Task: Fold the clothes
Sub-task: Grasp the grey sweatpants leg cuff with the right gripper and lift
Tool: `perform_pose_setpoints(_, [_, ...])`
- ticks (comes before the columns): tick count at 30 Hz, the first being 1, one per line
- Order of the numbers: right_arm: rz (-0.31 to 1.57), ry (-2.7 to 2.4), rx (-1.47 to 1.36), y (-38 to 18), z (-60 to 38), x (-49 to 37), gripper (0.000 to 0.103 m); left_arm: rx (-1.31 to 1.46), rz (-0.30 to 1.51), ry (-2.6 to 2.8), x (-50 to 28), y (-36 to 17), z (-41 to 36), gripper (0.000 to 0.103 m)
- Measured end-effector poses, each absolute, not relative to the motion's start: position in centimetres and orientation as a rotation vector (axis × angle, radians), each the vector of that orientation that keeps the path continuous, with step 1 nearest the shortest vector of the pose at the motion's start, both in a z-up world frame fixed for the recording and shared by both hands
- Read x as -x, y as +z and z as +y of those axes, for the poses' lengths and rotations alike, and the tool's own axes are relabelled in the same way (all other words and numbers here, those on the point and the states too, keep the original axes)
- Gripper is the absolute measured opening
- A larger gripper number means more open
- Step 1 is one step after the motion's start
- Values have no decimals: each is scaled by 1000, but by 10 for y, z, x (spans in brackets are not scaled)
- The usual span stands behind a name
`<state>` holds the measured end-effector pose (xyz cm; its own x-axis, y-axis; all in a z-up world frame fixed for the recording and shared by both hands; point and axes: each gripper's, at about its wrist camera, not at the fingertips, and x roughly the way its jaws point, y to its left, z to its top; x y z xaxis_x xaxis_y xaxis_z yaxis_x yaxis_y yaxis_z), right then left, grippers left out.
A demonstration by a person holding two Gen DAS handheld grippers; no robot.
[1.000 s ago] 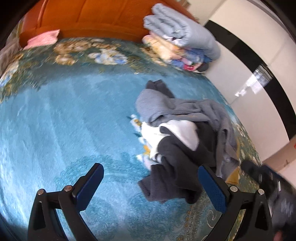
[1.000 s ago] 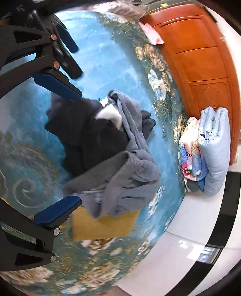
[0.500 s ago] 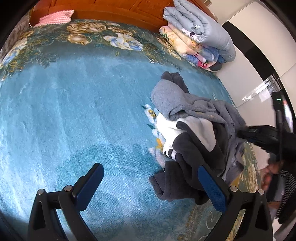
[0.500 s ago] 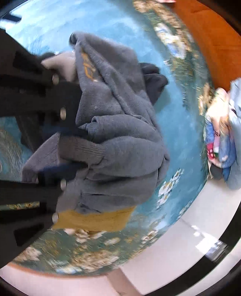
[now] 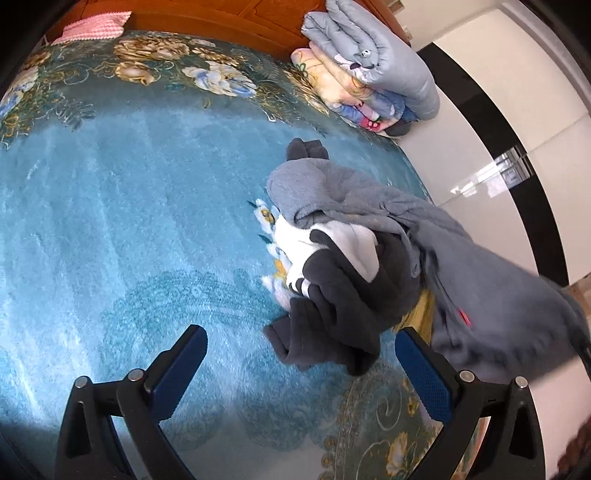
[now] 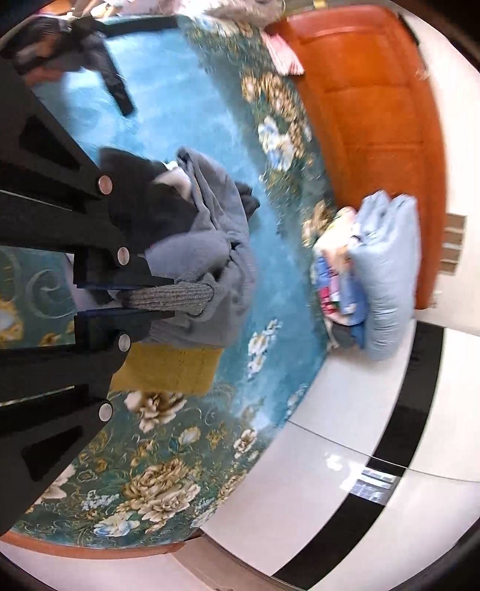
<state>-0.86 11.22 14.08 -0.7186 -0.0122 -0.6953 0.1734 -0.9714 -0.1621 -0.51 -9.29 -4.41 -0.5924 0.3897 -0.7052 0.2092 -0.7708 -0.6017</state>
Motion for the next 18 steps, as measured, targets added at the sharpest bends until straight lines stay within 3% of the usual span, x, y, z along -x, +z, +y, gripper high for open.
perform_pose_setpoints(12, [97,-2816,-1062,176,196,-192,7,1429,-696,2557,-24,-24,-72,103])
perform_pose_setpoints(14, [85,-2795,-1173,158,210,-204,7,1447,-659,2555,-26,-23,-68,103])
perform_pose_setpoints(18, [106,-2677,-1574,64,228,-223,7,1478,-593,2553,-35,-23,-65,103])
